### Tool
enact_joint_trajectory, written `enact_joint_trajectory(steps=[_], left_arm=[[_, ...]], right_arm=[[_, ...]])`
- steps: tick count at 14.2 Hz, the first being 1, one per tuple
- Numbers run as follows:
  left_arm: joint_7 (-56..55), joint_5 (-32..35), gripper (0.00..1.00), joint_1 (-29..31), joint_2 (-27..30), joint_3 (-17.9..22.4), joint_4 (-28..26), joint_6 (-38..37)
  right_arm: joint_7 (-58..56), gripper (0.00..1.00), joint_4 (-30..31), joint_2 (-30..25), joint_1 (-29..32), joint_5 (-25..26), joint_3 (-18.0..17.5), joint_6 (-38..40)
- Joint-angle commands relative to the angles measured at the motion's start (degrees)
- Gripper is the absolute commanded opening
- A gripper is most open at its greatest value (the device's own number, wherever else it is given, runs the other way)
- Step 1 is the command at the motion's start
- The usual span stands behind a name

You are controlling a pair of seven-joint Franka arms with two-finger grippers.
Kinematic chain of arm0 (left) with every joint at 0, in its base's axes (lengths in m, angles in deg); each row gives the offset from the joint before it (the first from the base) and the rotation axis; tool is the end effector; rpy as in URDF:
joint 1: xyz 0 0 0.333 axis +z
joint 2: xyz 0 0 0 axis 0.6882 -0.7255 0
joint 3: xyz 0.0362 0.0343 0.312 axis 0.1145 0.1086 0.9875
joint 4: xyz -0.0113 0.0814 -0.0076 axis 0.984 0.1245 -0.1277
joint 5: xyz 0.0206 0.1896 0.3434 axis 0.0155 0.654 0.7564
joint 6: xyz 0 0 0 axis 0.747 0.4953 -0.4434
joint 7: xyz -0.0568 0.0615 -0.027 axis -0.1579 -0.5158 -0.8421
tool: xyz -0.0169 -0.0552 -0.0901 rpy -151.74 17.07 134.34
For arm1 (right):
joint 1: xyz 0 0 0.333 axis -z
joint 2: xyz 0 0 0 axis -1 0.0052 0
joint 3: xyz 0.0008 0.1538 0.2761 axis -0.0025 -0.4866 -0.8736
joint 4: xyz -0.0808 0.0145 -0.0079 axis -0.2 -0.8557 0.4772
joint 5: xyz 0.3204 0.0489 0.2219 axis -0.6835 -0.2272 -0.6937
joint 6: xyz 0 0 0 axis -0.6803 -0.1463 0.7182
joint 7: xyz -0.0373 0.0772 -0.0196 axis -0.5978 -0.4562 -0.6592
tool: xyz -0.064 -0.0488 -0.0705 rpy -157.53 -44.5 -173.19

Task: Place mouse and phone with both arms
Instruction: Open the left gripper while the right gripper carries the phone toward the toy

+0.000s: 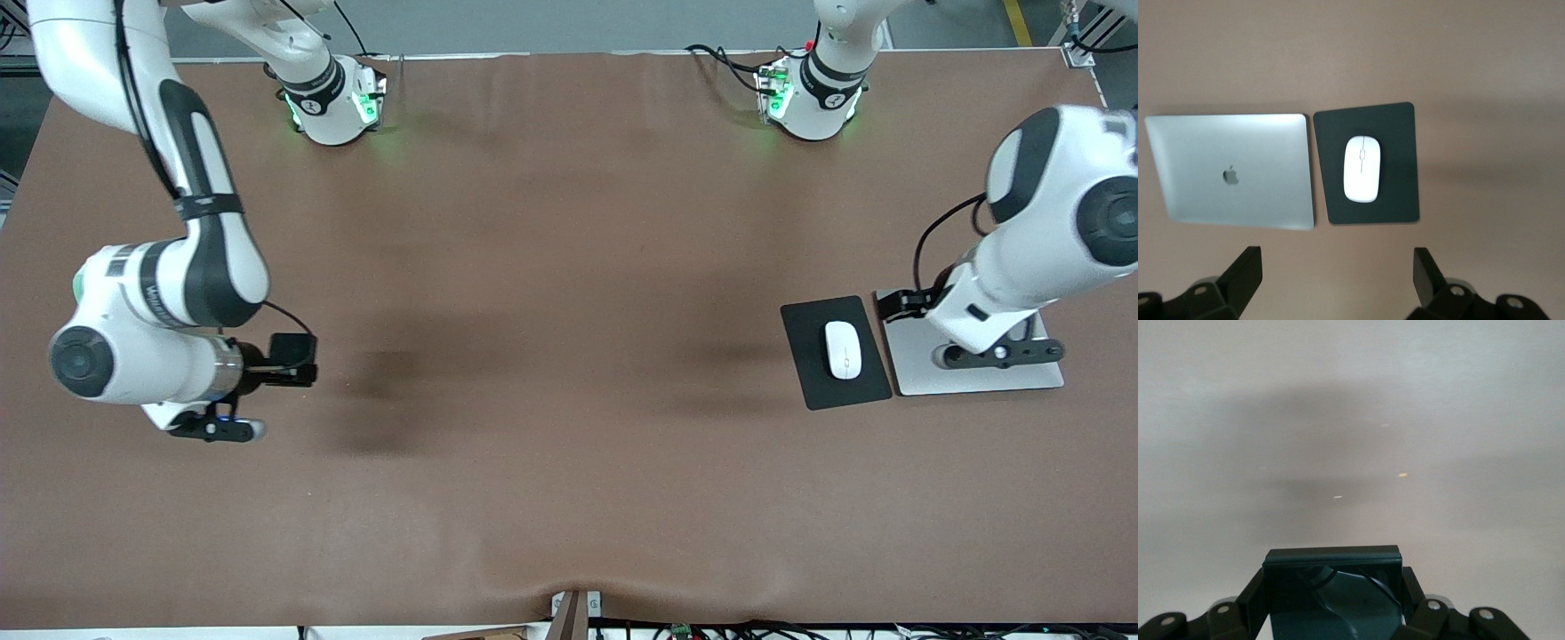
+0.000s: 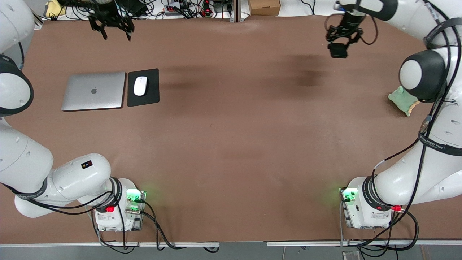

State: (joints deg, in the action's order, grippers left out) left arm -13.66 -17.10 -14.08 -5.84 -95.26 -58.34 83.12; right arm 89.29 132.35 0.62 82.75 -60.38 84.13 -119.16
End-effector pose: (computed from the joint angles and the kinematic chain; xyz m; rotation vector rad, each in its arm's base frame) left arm 0.6050 -0.0637 0.4864 -3.0257 -0.0347 0.2002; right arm 0.6672 0.0369 0.3363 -3.0547 0.1099 0.3487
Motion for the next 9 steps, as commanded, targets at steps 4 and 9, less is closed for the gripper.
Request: enact_joint_trajectory(steps=[4, 9], left_arm=[[5.73, -1.84, 1.0, 0.91, -0.99, -0.55, 12.94, -14.13], [5.47, -6.06, 1.0, 1.09, 4.09, -0.46, 16.73, -15.81]], right_arm=[[-6.29, 0.0, 8.57, -3.37, 7.03, 6.82, -1.28, -5.75], [-11.2, 0.0, 18.15, -4.16, 11.68, 6.92, -1.36, -18.75]])
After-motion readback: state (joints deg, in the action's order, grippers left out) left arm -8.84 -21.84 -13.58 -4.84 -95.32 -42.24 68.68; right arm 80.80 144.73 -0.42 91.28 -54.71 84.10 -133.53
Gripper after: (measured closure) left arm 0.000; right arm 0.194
